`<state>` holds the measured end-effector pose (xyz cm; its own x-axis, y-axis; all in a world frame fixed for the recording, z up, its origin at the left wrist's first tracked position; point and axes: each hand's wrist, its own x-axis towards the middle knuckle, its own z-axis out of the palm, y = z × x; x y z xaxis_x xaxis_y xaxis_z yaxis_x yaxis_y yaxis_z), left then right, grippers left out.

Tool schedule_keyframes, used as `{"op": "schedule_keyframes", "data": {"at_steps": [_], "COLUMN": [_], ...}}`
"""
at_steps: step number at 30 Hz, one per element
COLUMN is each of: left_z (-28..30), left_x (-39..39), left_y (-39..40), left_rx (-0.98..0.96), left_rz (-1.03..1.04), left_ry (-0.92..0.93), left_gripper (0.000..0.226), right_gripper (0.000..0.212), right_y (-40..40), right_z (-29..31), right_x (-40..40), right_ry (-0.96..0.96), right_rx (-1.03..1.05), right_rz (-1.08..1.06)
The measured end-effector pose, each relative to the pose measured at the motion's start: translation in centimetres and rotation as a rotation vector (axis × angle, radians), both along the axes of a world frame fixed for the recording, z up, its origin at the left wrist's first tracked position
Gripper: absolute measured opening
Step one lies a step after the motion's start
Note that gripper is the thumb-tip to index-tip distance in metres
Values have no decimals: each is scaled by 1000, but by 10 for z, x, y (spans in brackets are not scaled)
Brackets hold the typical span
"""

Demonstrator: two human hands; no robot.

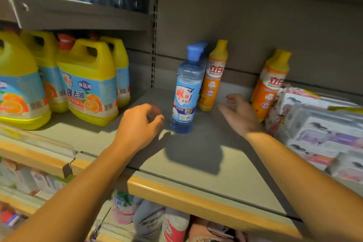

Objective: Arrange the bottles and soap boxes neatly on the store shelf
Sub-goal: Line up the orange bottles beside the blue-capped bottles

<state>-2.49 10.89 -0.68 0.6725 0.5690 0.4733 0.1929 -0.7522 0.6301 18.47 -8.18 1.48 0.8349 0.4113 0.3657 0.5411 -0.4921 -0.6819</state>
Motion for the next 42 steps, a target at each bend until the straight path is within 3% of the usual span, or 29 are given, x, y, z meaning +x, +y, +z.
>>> {"op": "schedule_keyframes", "data": {"at_steps": [4,10,17,22,24,29,35,39,42], "left_z": [17,40,27,6,5,8,5,4,4], "left_x": [-12,46,115,126,126,125,124,122,121], "left_y": [-52,-95,-103,-94,-91,-93,-95,-100,-102], "left_rx": [-55,-121,-192,-197,-198,-206,-209,-309,-406], "left_rz": [-183,-399,-446,-457,-463,-478,-538,-604,-594], "left_ry": [-161,-73,71,160,156,159,126,106,15], "left_gripper": [20,17,22,28,28,32,55,69,63], "right_gripper": [40,41,39,68,62,34,24,18,20], "right_y": [-25,-63,-72,-63,-59,-57,-52,-45,-40], "right_z": [35,84,126,130,126,113,113,117,119], "right_x": [-5,6,56,95,98,68,12,-4,-6], "right_ry": [-71,-200,-489,-320,-296,-472,-518,-380,-261], "right_rx": [81,149,-90,-371,-310,-10,63,296,412], "right_rz": [20,-36,-200,-274,-262,-183,3,39,8]}}
